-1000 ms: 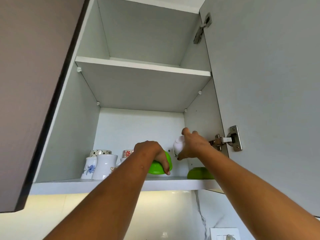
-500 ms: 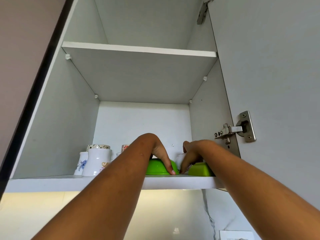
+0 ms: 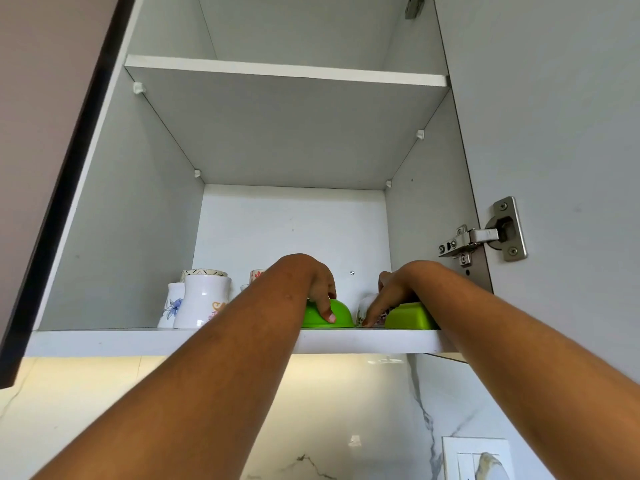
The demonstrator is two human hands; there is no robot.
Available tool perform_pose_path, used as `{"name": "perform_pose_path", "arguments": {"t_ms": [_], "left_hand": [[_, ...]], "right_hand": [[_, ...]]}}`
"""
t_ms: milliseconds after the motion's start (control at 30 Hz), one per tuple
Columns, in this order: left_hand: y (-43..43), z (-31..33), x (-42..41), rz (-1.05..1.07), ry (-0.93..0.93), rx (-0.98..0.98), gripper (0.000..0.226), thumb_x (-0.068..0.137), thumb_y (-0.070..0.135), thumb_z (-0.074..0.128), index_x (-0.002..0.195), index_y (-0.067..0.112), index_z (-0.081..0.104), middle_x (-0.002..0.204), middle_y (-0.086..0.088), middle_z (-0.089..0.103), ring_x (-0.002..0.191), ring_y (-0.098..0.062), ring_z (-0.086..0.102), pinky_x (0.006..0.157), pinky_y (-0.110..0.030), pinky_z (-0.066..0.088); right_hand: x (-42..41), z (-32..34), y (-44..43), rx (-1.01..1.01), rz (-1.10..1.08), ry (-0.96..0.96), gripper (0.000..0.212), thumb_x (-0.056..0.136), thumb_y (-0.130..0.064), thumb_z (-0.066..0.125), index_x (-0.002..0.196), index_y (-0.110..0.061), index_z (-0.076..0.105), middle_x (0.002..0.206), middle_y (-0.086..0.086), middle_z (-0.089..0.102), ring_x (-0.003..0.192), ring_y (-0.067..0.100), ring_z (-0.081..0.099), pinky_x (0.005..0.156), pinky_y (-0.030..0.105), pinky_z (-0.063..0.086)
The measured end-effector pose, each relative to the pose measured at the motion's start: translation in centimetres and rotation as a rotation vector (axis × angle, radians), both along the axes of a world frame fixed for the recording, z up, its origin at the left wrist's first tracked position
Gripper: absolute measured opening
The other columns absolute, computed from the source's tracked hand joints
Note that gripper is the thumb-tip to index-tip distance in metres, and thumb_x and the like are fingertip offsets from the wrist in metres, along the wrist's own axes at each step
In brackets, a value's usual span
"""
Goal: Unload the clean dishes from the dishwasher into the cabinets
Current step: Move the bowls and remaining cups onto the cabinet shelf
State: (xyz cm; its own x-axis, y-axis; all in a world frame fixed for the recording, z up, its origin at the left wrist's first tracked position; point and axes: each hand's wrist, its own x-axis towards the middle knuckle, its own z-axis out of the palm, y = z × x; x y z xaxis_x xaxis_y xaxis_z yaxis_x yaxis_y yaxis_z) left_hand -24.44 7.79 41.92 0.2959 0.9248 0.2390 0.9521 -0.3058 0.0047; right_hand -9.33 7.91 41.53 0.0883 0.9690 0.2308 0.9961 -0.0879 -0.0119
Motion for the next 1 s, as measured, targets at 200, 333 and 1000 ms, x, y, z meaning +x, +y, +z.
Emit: {"name": "perform_pose_path", "arguments": {"t_ms": [200, 333, 1000], "left_hand": [[0.3, -0.3, 0.5, 0.014, 0.006, 0.076, 0.058, 0.078, 0.019, 0.076, 0.130, 0.009, 0.051, 0.135, -0.010, 0.049, 0.107, -0.028, 0.058, 0.097, -0.038, 0.048], [0.9, -0.3, 0.4, 0.025, 0.041, 0.154, 0.048, 0.077, 0.010, 0.076, 0.120, 0.001, 0.057, 0.125, -0.017, 0.057, 0.099, -0.030, 0.064, 0.095, -0.041, 0.050], [1.8, -0.1, 0.4, 0.106, 0.195, -0.079, 0.047, 0.090, 0.002, 0.054, 0.136, 0.012, 0.048, 0.145, -0.015, 0.037, 0.105, -0.028, 0.048, 0.098, -0.037, 0.044]], "right_hand": [[0.0, -0.2, 0.1, -0.004, 0.010, 0.000, 0.083, 0.072, -0.053, 0.073, 0.135, -0.013, 0.037, 0.136, 0.008, 0.048, 0.118, 0.027, 0.053, 0.098, 0.040, 0.045], [-0.1, -0.2, 0.0, -0.003, 0.018, -0.027, 0.076, 0.075, -0.049, 0.072, 0.133, -0.010, 0.042, 0.134, 0.009, 0.051, 0.117, 0.027, 0.055, 0.097, 0.038, 0.046], [0.6, 0.0, 1.2, 0.059, 0.015, -0.251, 0.041, 0.092, -0.014, 0.053, 0.133, -0.010, 0.053, 0.133, 0.010, 0.055, 0.120, 0.027, 0.054, 0.102, 0.037, 0.043]]}}
